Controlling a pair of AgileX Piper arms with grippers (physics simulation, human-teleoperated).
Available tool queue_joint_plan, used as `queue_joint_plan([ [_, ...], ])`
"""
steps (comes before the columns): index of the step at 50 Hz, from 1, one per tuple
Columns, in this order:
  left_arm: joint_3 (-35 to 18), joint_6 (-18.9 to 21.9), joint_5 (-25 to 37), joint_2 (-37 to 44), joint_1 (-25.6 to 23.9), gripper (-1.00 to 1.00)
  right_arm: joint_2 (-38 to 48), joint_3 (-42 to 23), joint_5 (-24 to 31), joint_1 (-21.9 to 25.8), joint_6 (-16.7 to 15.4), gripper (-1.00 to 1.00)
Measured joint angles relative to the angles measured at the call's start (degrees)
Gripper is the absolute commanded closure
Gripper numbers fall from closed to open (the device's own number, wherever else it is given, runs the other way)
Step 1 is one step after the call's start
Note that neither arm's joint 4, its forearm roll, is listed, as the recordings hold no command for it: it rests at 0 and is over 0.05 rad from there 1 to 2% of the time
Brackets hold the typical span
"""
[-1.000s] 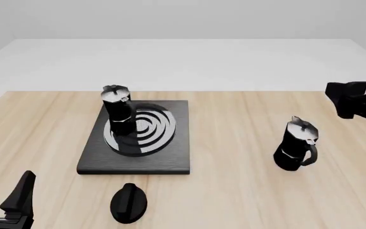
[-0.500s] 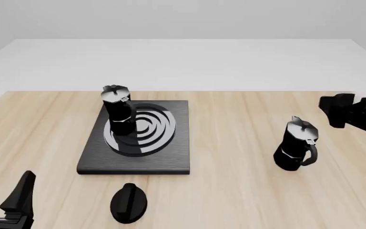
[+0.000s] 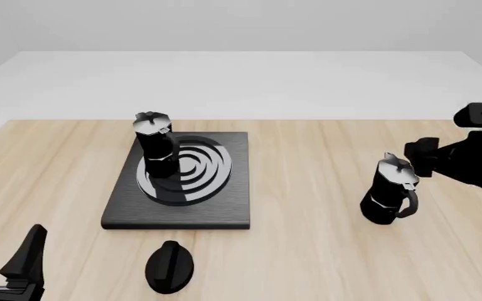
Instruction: Put both moka pots on the stove.
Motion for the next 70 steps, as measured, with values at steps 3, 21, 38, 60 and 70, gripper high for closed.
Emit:
queue_joint_plan([
  [3, 0.00, 0.00, 0.00, 0.00, 0.00, -1.00, 0.94, 0.48, -0.88, -0.06, -0.05, -1.00],
  [21, 0.00, 0.00, 0.00, 0.00, 0.00, -1.00, 5.18, 3.44, -5.19, -0.39, 0.17, -1.00],
  [38, 0.00, 0.00, 0.00, 0.00, 0.00, -1.00, 7.23, 5.90, -7.66, -0.66, 0.76, -1.00],
  [60, 0.00, -0.01, 0.00, 0.00, 0.00, -1.00, 11.19, 7.34, -10.83, -0.89, 1.16, -1.00],
  [70, 0.00, 0.00, 0.00, 0.00, 0.00, -1.00, 12.04, 7.95, -11.48, -1.21, 0.93, -1.00],
])
